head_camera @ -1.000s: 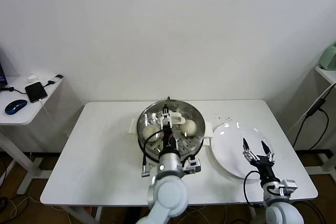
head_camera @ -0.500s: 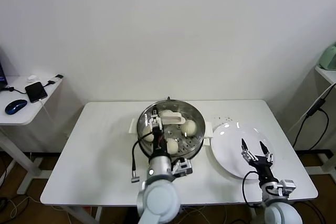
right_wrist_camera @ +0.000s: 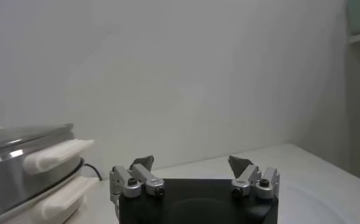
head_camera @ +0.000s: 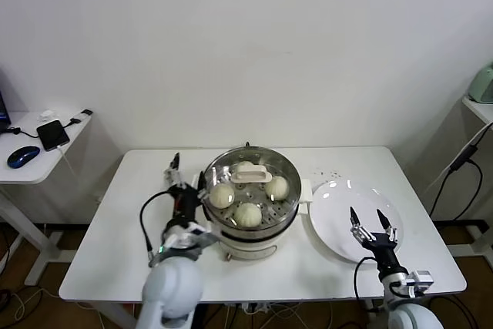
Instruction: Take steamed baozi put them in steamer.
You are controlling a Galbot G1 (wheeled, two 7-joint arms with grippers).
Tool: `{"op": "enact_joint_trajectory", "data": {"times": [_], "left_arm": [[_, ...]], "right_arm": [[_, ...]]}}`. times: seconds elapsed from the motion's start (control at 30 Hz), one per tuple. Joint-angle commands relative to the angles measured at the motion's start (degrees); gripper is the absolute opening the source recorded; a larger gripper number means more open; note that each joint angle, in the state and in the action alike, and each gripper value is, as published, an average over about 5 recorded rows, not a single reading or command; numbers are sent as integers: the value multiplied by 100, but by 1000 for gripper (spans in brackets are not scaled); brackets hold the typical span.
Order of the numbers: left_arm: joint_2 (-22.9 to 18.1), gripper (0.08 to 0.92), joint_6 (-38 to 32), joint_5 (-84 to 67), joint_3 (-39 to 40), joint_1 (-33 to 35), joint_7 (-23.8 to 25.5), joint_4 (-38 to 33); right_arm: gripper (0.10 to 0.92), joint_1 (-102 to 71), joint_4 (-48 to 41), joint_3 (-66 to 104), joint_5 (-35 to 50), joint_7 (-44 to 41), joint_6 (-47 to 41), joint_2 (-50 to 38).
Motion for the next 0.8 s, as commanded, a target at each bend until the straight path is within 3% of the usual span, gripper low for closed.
{"op": "enact_joint_trajectory", "data": {"times": [0.03,0.17,0.37,0.5,0.8], "left_arm": [[337,823,-2076,-5685,-2319,1141,-27,116],[318,823,-2206,-5881,-2266,1617,-13,281],[278,823,-1864,-5830,-2095,2132,118,134],[283,823,-1541,-5759,-1947,2348,316,-15],[170,823,-1354,-5722,-1705,2659,280,-375]], "right_arm": [[823,-444,404,189,-514,-432,-370,224],[823,-591,373,188,-657,-410,-387,261],[823,-911,725,162,-804,-294,-497,292],[823,-1178,991,192,-1213,-241,-642,391],[823,-1401,1509,180,-1426,-327,-674,434]]}}
